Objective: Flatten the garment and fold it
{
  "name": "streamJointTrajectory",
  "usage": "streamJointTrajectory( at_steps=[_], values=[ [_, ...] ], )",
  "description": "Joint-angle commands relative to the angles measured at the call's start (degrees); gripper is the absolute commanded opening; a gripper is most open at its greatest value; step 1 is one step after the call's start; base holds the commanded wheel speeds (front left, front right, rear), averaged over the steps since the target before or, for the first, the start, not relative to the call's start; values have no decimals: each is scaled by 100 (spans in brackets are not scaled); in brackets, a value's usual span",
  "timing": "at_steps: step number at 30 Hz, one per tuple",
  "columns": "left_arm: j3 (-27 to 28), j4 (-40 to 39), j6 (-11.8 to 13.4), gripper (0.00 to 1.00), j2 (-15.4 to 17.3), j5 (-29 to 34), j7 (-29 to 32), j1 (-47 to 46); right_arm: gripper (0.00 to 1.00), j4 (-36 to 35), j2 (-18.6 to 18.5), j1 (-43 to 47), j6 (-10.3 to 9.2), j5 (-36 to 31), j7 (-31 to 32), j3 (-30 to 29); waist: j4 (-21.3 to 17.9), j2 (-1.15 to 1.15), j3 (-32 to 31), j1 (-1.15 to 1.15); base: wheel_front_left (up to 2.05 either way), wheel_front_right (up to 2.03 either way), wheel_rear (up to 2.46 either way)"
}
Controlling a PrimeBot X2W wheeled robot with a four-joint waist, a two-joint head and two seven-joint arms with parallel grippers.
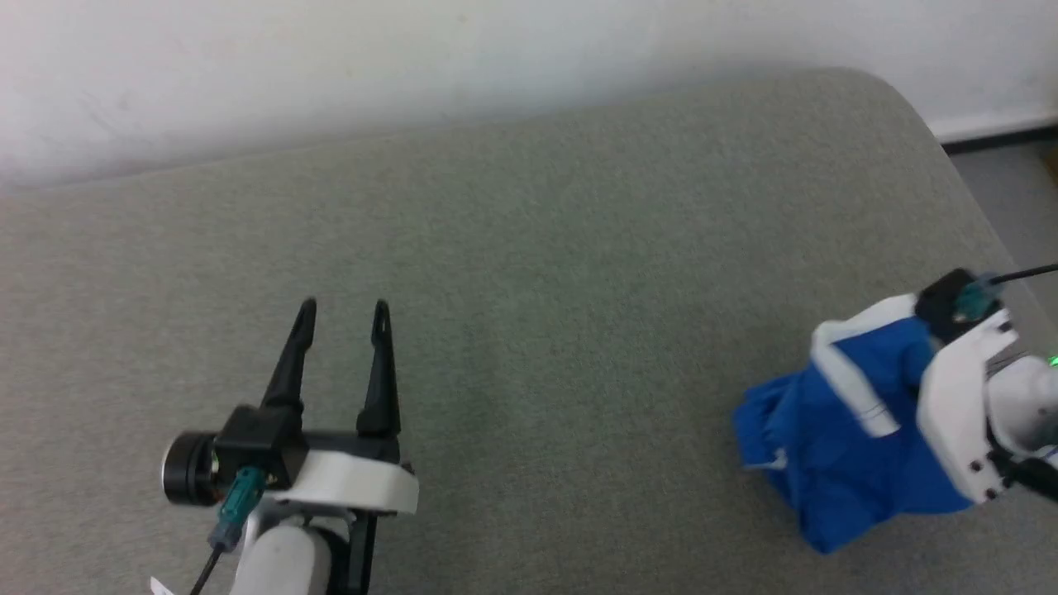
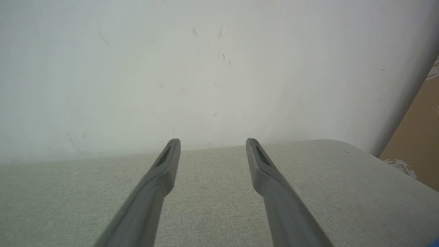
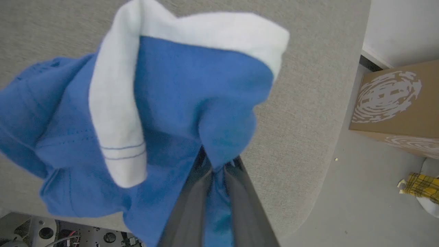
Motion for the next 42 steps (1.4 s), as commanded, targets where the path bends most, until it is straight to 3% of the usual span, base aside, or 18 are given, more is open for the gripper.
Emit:
streamJointTrajectory(
  at_steps=[1, 12, 13, 14, 16, 23, 28, 34, 42],
  values=[
    [-56, -32, -38, 100, 55, 88, 3, -234, 0, 341, -65, -128, -9, -3, -259, -112, -654, 0, 908, -1, 0, 0, 0],
    [-389, 70, -157, 100, 86, 374, 132, -1207, 0, 3062, 80, -796, -9, -135, -2679, -795, -647, 0, 1695, -1, 0, 0, 0],
    [-395, 84, -153, 100, 86, 377, 126, -1224, 36, 3243, 126, -860, -9, -152, -2912, -846, -634, 0, 1700, -1, 0, 0, 0],
    [-395, 96, -141, 100, 84, 376, 120, -1229, 100, 3410, 171, -916, -9, -173, -3178, -906, -616, 0, 1698, -1, 0, 0, 0],
    [-394, 111, -131, 100, 82, 371, 113, -1224, 100, 3577, 213, -957, -9, -199, -3436, -962, -594, 0, 1683, -1, 0, 0, 0],
    [-308, 206, -47, 100, 50, 227, 39, -966, 100, 4530, 288, -966, -9, -774, -5282, -1435, -447, 0, 1314, -1, 0, 0, 0],
    [-221, 276, 3, 100, 8, 77, -3, -643, 100, 4727, 314, -805, -9, -1153, -6249, -1915, -318, 0, 810, -1, 0, 0, 0],
    [-69, 291, 89, 100, -27, -57, -23, -228, 100, 3882, 670, -342, -9, -1319, -6541, -2242, -51, 0, 251, -1, 0, 0, 0],
    [208, 241, 168, 100, 4, -93, -28, 227, 100, 2063, 1776, 512, -9, -1472, -6208, -2269, 374, 0, -223, -1, 0, 0, 0]
  ],
)
